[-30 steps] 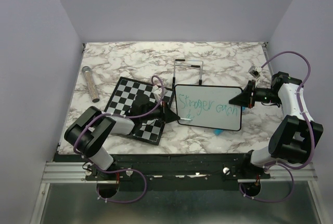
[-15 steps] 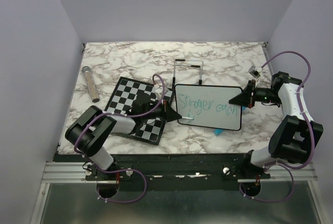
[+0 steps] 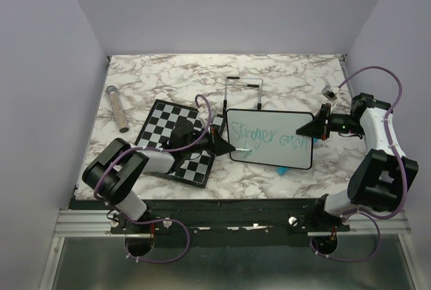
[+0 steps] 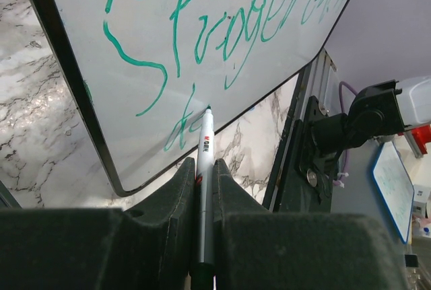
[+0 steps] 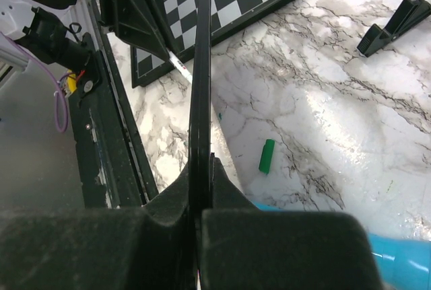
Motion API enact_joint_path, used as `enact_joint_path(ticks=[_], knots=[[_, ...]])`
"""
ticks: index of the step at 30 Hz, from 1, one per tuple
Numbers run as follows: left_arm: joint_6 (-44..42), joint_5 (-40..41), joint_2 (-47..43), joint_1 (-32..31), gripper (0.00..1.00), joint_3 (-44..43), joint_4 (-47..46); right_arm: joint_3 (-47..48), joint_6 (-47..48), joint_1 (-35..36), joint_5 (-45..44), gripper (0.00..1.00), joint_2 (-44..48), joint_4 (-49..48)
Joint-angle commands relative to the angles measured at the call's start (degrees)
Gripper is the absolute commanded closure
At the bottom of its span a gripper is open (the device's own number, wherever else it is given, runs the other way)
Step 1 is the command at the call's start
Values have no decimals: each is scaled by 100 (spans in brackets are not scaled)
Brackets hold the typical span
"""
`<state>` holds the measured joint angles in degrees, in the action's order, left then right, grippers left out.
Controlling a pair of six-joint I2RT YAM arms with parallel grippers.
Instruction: Write a sentence on the whiteboard
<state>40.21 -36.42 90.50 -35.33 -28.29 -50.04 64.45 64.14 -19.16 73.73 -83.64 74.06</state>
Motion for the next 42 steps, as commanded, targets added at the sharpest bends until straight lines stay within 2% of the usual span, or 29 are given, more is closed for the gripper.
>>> enact_joint_path(ticks=[1, 17, 24, 30, 42], knots=[[-109, 144, 3, 26, 100, -54, 3, 147, 152, -9, 176, 99, -13, 205], [-31, -102, 530, -105, 100, -176, -111, 147, 152, -9, 176, 100, -30, 205], [339, -198, 338, -149, 100, -106, -638, 147, 160, -9, 176, 100, -30, 205], [277, -41, 65, -114, 100, -53, -481, 147, 178, -9, 168, 99, -30, 223], [84, 74, 196, -79, 100, -212, -23, 156, 187, -9, 176, 99, -30, 231]])
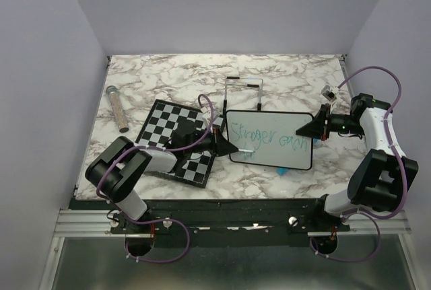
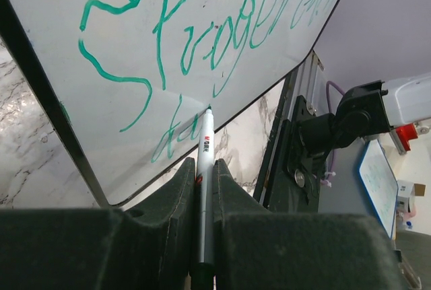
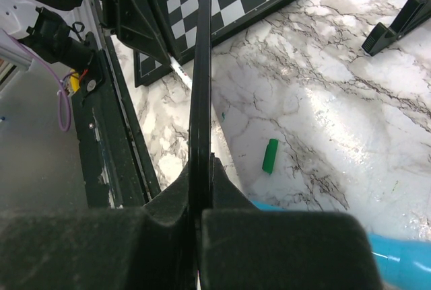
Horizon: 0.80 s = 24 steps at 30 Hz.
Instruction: Write a sentence on the whiteboard
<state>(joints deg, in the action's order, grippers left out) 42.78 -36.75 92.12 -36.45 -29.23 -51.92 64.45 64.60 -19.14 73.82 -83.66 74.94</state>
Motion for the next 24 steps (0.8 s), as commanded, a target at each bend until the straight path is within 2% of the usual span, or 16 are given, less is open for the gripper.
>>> enact_joint_path(ticks=[1, 14, 24], knots=[[-191, 81, 52, 32, 100, -126, 208, 156, 141, -11, 168, 99, -37, 144], [-200, -34, 324, -117, 100, -311, 270, 156, 141, -11, 185, 100, -28, 153], [90, 98, 219, -126, 100, -408, -108, 156, 158, -11, 176, 100, -28, 162]])
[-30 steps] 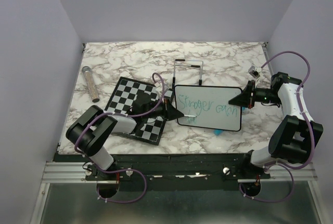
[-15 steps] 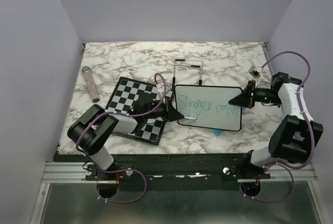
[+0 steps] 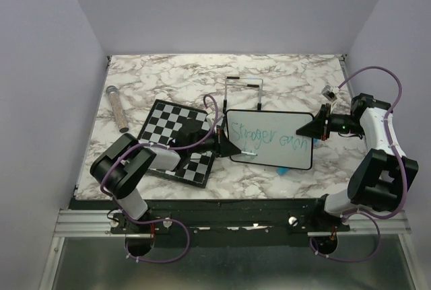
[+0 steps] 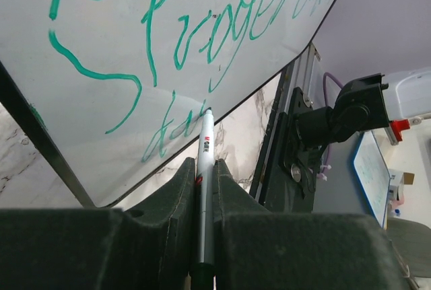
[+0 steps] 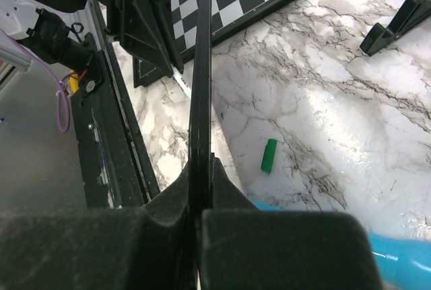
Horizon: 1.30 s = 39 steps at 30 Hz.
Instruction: Write a sentence on the whiteboard
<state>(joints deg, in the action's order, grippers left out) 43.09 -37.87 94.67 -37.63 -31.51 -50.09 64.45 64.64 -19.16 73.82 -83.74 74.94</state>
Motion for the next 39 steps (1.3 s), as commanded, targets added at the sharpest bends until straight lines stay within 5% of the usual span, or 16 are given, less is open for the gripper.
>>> enact_joint_path(ticks=[1, 39], knots=[[76, 210, -37, 1, 100, -206, -309, 156, 154, -9, 176, 100, -19, 162], [-582, 86, 192, -8, 100, 66, 904, 174, 163, -9, 194, 99, -19, 197]])
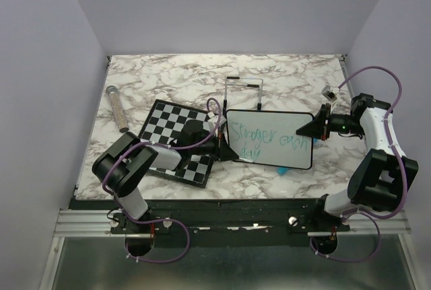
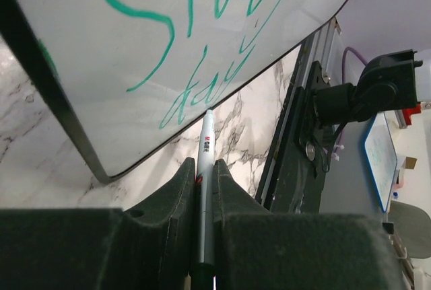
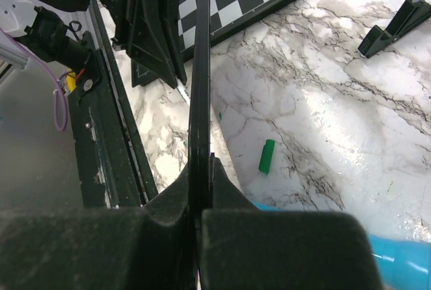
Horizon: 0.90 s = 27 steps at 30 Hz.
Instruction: Write a sentence on the whiteboard
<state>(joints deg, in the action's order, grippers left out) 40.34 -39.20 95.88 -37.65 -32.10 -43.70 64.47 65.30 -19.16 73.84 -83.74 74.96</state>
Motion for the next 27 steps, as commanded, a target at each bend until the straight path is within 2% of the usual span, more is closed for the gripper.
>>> enact_joint_path(ticks=[1, 11, 18, 23, 27], knots=[[-307, 246, 19, -6, 100, 160, 257, 163, 97, -9, 183, 100, -10, 195], [-263, 536, -333, 3, 100, -174, 353, 171, 123, -9, 201, 99, 7, 212], [-27, 150, -464, 3, 100, -306, 65, 171, 159, -9, 192, 99, 16, 230], [220, -149, -1122, -50, 100, -157, -165, 171, 176, -9, 192, 100, 16, 247], [142, -184, -1843, -50, 100, -95, 142, 171, 176, -9, 192, 100, -1, 247]])
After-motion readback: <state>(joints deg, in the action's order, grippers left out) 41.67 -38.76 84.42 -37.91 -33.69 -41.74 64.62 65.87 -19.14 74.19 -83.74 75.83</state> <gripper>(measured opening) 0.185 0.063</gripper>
